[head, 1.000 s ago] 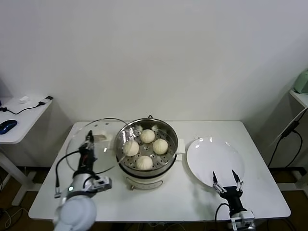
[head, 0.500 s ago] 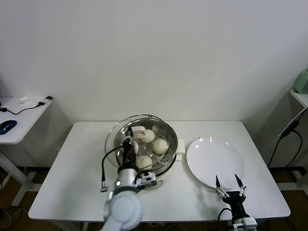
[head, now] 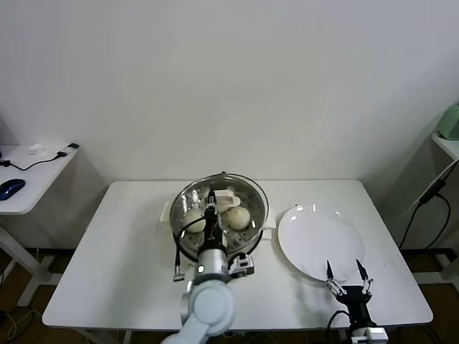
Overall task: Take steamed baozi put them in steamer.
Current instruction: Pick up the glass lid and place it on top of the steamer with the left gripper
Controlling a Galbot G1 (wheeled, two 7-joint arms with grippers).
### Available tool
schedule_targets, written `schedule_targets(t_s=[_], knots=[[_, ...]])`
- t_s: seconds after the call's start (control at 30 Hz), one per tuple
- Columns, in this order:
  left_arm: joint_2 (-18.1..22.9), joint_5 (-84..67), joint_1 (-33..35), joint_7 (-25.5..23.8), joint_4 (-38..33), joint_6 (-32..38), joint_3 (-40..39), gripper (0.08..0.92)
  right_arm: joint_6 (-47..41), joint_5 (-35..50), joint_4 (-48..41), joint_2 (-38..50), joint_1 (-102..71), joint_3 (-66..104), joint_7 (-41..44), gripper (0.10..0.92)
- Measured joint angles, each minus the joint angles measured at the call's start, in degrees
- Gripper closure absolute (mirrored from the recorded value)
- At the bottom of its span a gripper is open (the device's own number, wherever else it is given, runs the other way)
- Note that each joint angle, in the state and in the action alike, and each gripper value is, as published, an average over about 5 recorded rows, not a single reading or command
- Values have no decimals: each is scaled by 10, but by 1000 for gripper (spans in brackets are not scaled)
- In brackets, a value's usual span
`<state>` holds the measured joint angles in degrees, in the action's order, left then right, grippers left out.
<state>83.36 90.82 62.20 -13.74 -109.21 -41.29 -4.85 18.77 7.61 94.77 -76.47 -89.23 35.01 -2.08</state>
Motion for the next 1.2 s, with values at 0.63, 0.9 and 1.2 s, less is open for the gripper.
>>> schedule_targets(t_s=[0.63, 0.9, 1.2], knots=[[8, 6, -5, 22, 48, -2, 7, 867, 22, -9, -7, -8, 7, 3, -11, 203], [9, 9, -5, 25, 52, 1, 7, 864, 31, -16, -10, -12, 10, 1, -13, 203], [-1, -3, -3, 14, 32, 4, 0, 646, 29, -18, -10, -12, 11, 0, -6, 203]])
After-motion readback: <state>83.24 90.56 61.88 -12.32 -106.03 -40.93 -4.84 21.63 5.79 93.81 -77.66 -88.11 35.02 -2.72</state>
